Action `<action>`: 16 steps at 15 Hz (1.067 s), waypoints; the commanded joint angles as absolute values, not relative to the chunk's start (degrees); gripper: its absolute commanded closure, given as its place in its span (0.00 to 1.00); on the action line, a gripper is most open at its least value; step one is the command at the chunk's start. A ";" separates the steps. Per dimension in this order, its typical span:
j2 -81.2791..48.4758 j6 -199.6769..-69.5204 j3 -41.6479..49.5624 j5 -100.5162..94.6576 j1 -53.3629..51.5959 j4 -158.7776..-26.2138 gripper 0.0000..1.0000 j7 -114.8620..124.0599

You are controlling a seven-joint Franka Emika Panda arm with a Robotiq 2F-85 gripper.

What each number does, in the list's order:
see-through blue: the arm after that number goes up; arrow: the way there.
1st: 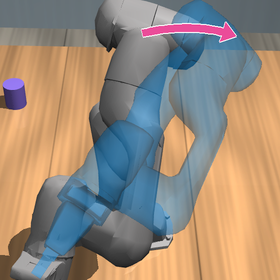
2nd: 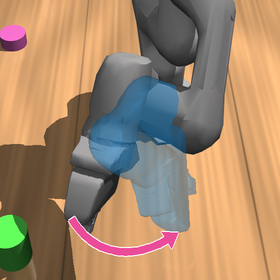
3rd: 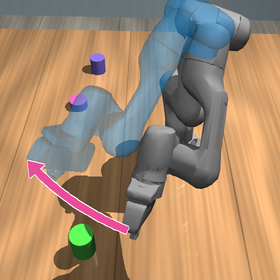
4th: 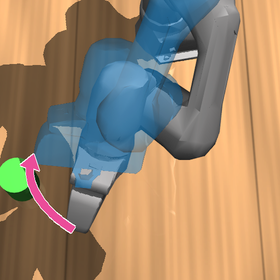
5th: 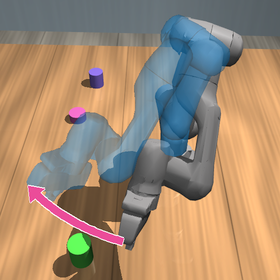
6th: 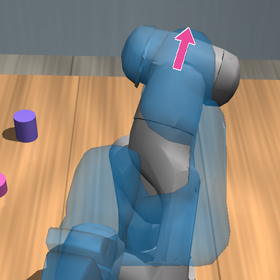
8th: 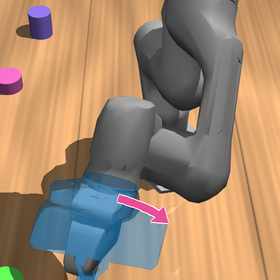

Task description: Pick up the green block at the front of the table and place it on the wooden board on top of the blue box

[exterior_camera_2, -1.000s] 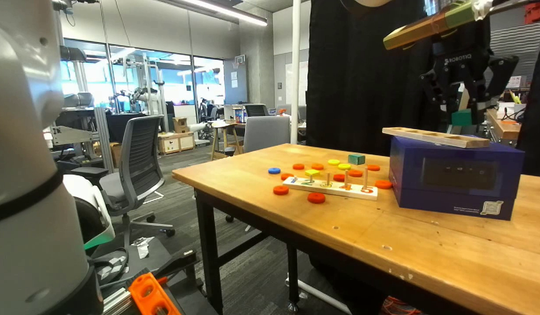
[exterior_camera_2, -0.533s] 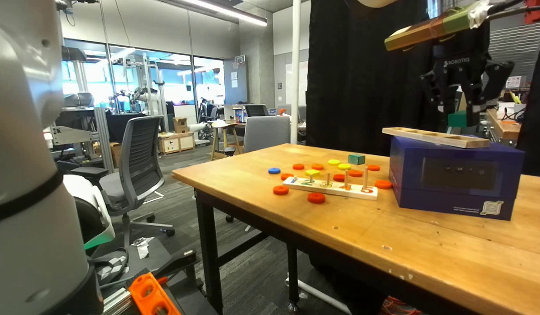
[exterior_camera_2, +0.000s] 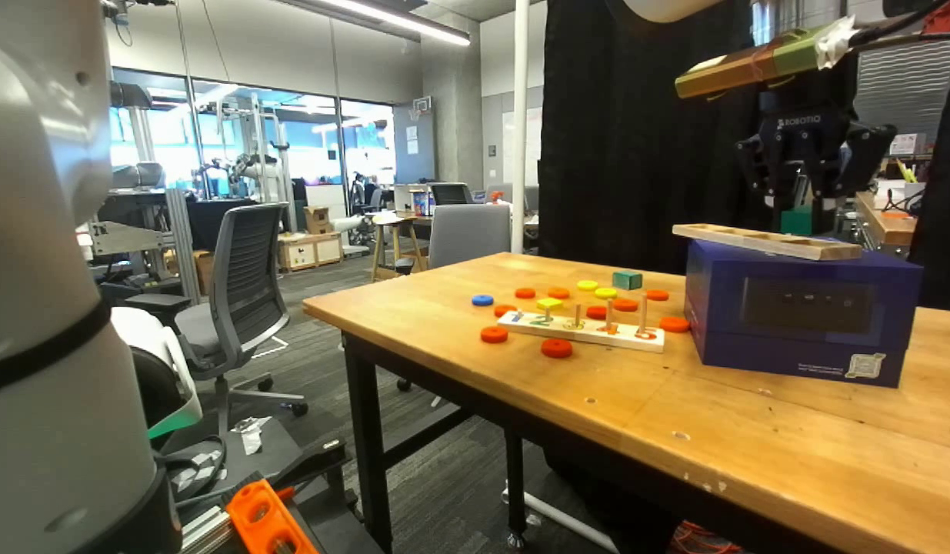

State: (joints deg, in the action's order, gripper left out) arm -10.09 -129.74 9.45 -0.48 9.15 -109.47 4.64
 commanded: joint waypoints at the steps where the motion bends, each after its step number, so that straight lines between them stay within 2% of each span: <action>1: -11.37 -128.50 9.23 1.21 9.61 -106.99 0.75 3.80; 2: -11.50 -128.20 9.22 1.12 9.57 -106.82 0.47 3.78; 3: -11.53 -128.16 9.21 1.12 9.57 -106.80 0.37 3.75; 8: -11.65 -127.91 9.20 1.33 9.61 -106.54 0.02 3.76; 16: -3.15 -120.62 9.53 -4.57 8.35 -108.98 0.00 5.35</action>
